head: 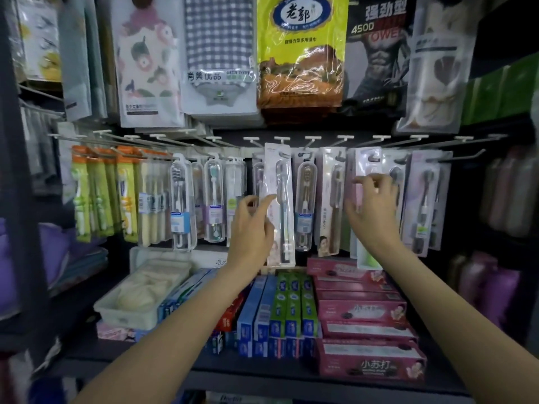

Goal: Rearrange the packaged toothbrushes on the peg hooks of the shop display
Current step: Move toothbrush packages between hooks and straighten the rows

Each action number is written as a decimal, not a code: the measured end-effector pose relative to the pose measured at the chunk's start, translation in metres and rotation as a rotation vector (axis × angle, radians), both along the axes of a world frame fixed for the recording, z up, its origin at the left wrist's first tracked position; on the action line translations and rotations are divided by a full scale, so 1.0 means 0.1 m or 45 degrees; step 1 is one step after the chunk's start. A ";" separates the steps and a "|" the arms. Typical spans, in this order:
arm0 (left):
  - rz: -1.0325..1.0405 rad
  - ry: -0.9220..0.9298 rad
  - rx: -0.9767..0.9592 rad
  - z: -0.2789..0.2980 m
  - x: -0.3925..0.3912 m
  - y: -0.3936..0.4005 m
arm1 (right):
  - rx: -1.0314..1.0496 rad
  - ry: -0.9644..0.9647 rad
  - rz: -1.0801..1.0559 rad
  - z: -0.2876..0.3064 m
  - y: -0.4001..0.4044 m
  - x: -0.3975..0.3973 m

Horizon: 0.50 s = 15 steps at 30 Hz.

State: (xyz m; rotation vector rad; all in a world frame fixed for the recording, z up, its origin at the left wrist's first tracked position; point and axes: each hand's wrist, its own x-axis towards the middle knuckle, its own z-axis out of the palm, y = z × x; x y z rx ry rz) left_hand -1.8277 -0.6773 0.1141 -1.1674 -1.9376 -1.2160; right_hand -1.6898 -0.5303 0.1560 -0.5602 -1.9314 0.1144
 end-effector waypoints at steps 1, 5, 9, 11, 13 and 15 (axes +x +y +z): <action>0.027 0.014 0.040 0.00 -0.06 -0.05 | 0.087 -0.030 0.040 0.03 -0.09 -0.06; 0.167 -0.010 0.068 0.00 -0.37 -0.34 | 0.337 -0.055 0.222 0.09 -0.55 -0.39; 0.277 -0.079 -0.069 -0.01 -0.79 -0.69 | 0.335 -0.133 0.419 0.05 -0.99 -0.86; 0.327 -0.130 -0.165 0.00 -1.02 -0.85 | 0.233 -0.169 0.526 -0.01 -1.16 -1.18; 0.335 -0.163 -0.260 0.01 -1.25 -0.94 | 0.076 -0.218 0.611 -0.07 -1.29 -1.51; 0.282 -0.200 -0.300 0.03 -1.48 -0.96 | -0.143 -0.261 0.680 -0.13 -1.37 -1.82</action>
